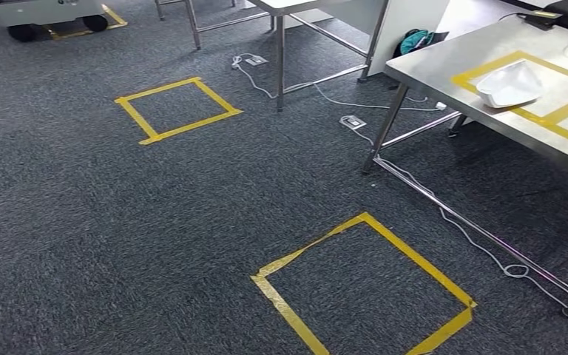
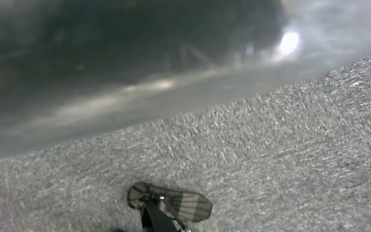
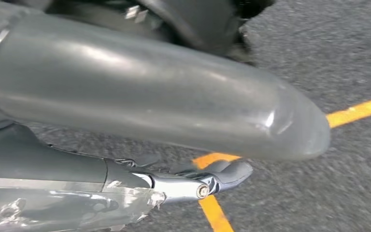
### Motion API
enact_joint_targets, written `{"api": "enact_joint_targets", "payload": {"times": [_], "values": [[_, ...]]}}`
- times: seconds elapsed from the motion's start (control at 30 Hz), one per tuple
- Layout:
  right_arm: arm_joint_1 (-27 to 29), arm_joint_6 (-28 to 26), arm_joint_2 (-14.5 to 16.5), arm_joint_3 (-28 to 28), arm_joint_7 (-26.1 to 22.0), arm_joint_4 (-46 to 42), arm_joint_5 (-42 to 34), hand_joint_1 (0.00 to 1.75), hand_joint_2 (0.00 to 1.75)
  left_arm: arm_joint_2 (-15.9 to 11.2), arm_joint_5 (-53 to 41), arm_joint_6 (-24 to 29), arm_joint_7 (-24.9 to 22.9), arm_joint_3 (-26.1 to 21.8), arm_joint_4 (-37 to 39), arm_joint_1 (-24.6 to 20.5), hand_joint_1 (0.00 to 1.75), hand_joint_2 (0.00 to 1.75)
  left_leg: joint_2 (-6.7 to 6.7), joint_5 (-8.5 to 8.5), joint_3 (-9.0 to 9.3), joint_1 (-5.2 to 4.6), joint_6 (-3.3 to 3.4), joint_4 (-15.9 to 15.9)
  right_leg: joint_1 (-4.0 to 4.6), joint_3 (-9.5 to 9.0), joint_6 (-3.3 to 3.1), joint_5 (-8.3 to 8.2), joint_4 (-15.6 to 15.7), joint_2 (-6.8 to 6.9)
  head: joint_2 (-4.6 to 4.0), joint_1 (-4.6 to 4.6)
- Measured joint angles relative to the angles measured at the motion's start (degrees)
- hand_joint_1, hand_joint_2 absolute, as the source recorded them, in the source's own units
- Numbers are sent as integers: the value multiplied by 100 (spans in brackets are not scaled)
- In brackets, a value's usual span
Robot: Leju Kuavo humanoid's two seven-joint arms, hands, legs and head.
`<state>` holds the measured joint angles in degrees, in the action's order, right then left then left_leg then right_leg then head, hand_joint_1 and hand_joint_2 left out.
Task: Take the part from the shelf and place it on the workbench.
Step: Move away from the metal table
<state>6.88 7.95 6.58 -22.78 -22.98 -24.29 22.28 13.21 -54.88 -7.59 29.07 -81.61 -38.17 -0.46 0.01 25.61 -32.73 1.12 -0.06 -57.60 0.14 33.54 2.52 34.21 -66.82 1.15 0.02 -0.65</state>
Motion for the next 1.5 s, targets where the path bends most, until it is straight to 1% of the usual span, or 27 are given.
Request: {"api": "enact_joint_targets", "payload": {"times": [0.07, 0.1, 0.13, 0.23, 0.3, 0.37, 0.4, 0.47, 0.5, 0.57, 0.6, 0.63, 0.7, 0.77, 0.8, 0.87, 0.93, 1.03, 1.1, 1.13, 1.17, 1.23, 1.27, 1.33, 1.4, 1.43, 1.5], "values": [[121, 70, 40, -73, 130, -161, 29, 0, 0, -2, -36, -77, -3, -2, 3, 1, 0, 0, -95, -10, -21, 1, 13, -1, -14, 312, 13, 276, -676, -77, 0, -5], [180, 110, 64, -109, 203, -267, 50, 0, 0, -2, -50, -106, -5, -3, 3, 5, 0, 0, -144, -13, -25, 4, 12, -1, -20, 360, 12, 251, -761, -89, 0, -9], [235, 161, 92, -149, 279, -389, 82, 0, 0, -1, -64, -128, -7, -5, 3, 8, 0, 0, -195, -18, -23, 12, 5, -2, -30, 293, 12, 108, -602, -102, 0, -8], [341, 307, 191, -306, 422, -719, 224, 0, 0, -6, -105, -170, -5, -8, 3, -2, 0, 0, -344, -38, -30, 34, -59, -15, -83, -205, 30, -443, 506, -305, 0, -12], [357, 356, 251, -421, 436, -828, 325, 0, 0, -14, -129, -182, 11, -9, 5, -15, 0, 0, -426, -68, -56, 40, -141, -8, -84, -337, 24, -525, 826, -419, 0, -15], [357, 382, 294, -534, 414, -899, 434, 0, 0, -19, -150, -182, 47, -12, 18, -14, 0, 0, -470, -110, -72, 64, -226, 32, -60, -359, -51, -557, 852, -360, 0, -13], [351, 393, 309, -587, 396, -921, 486, 0, 0, -23, -158, -176, 63, -14, 28, -12, 0, 0, -411, -89, -89, 67, -253, 18, -55, -373, -104, -587, 874, -319, 0, -8], [342, 408, 331, -682, 364, -950, 553, 0, 0, -31, -168, -163, 80, -15, 55, -32, 0, 0, -214, 145, -246, 47, -272, -302, -53, -382, -195, -644, 923, -221, 0, 11], [343, 410, 336, -719, 357, -958, 568, 0, 0, -33, -172, -159, 80, -15, 70, -46, 0, 0, -130, 344, -403, 32, -270, -645, -37, -373, -219, -655, 929, -165, 0, 19], [344, 414, 345, -780, 349, -965, 599, 0, 0, -37, -176, -153, 81, -15, 96, -61, 0, 0, -91, 652, -726, 15, -262, -1361, -4, -351, -243, -662, 932, -50, 0, 25], [341, 418, 351, -805, 339, -965, 624, 0, 0, -41, -180, -147, 83, -15, 107, -59, 0, 0, -88, 670, -790, 5, -252, -1529, 9, -344, -251, -662, 933, 2, 0, 24], [334, 423, 357, -831, 323, -965, 661, 0, 0, -46, -182, -140, 87, -15, 117, -55, 0, 0, -81, 571, -738, -8, -237, -1460, 17, -346, -255, -659, 932, 48, 0, 25], [308, 429, 372, -891, 269, -964, 753, 0, 0, -58, -186, -126, 98, -15, 143, -59, 0, 0, 24, 194, -379, -36, -195, -807, 27, -364, -249, -647, 931, 127, 0, 26], [280, 429, 381, -957, 219, -963, 840, 0, 0, -66, -186, -112, 109, -15, 176, -88, 0, 0, 207, -23, -62, -72, -148, -163, 66, -356, -212, -617, 895, 194, 0, 28], [268, 430, 381, -988, 198, -962, 878, 0, 0, -68, -186, -105, 118, -15, 191, -103, 0, 0, 260, -40, -7, -88, -126, -24, 85, -347, -193, -606, 880, 225, 0, 24], [244, 433, 384, -1046, 165, -959, 938, 0, 0, -72, -186, -97, 136, -16, 218, -113, 0, 0, 205, -31, -16, -99, -67, 21, 93, -348, -160, -591, 876, 300, 0, 11], [218, 440, 389, -1094, 131, -955, 985, 0, 0, -81, -186, -90, 159, -17, 234, -111, 0, 0, 128, -53, -18, -82, -5, 50, 75, -296, -104, -469, 747, 214, 0, -2], [198, 459, 403, -1181, 82, -929, 1079, 0, 0, -95, -186, -85, 179, -17, 242, -142, 0, 0, 10, -84, -40, -58, 62, 67, 34, 136, -22, 44, -216, -53, 0, -26], [195, 467, 404, -1241, 54, -903, 1141, 0, 0, -94, -187, -87, 179, -17, 246, -141, 0, 0, -71, -88, -48, -56, 68, 66, 13, 404, 0, 197, -763, -88, 0, -27], [190, 467, 404, -1270, 39, -892, 1167, 0, 0, -93, -188, -88, 179, -17, 248, -137, 0, 0, -109, -90, -44, -51, 66, 65, 2, 405, 7, 108, -738, -92, 0, -27], [182, 467, 404, -1299, 27, -882, 1187, 0, 0, -92, -188, -91, 180, -17, 248, -134, 0, 0, -146, -91, -37, -42, 59, 64, -14, 295, 14, -84, -479, -101, 0, -27], [150, 467, 411, -1347, 11, -855, 1216, 0, 0, -95, -187, -97, 183, -17, 248, -136, 0, 0, -214, -94, -31, -35, 16, 55, -56, -64, 44, -488, 332, -203, 0, -30], [131, 467, 418, -1363, 10, -838, 1225, 0, 0, -98, -187, -99, 186, -17, 248, -139, 0, 0, -243, -102, -43, -36, -18, 47, -71, -210, 44, -587, 637, -262, 0, -28], [109, 467, 430, -1386, 9, -811, 1238, 0, 0, -104, -186, -99, 191, -17, 248, -136, 0, 0, -287, -136, -78, -38, -95, 50, -64, -301, 13, -597, 841, -331, 0, -26], [110, 467, 434, -1406, 8, -805, 1245, 0, 0, -104, -186, -98, 193, -17, 248, -123, 0, 0, -305, -157, -95, -21, -159, 72, -56, -303, -65, -626, 868, -293, 0, -24], [110, 465, 436, -1416, 7, -804, 1243, 0, 0, -104, -186, -98, 194, -17, 248, -122, 0, 0, -270, -103, -126, -20, -183, 13, -55, -310, -108, -647, 891, -267, 0, -12], [105, 462, 440, -1436, 3, -803, 1242, 0, 0, -97, -187, -99, 195, -17, 250, -135, 0, 0, -156, 195, -349, -31, -209, -468, -52, -327, -185, -673, 935, -195, 0, 14]]}}
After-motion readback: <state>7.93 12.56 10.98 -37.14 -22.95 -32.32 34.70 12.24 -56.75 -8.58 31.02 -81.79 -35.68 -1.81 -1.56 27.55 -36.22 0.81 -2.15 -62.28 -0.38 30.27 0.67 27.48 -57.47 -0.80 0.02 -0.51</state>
